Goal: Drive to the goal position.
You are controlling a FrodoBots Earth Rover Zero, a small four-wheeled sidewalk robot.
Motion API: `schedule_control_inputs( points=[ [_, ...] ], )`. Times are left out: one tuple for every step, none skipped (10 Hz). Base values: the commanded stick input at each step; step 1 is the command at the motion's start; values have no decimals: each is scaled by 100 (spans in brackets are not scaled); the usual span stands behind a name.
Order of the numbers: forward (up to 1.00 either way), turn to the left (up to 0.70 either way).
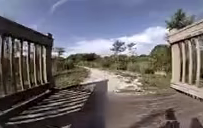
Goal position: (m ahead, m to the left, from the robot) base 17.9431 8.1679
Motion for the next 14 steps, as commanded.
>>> schedule_control_inputs(
  points=[
    [85,0],
    [85,0],
    [85,0],
    [85,0],
    [85,0],
    [85,0],
    [85,0],
    [85,0],
    [85,0],
    [85,0],
    [85,0],
    [85,0],
    [85,0],
    [85,0]
  ],
)
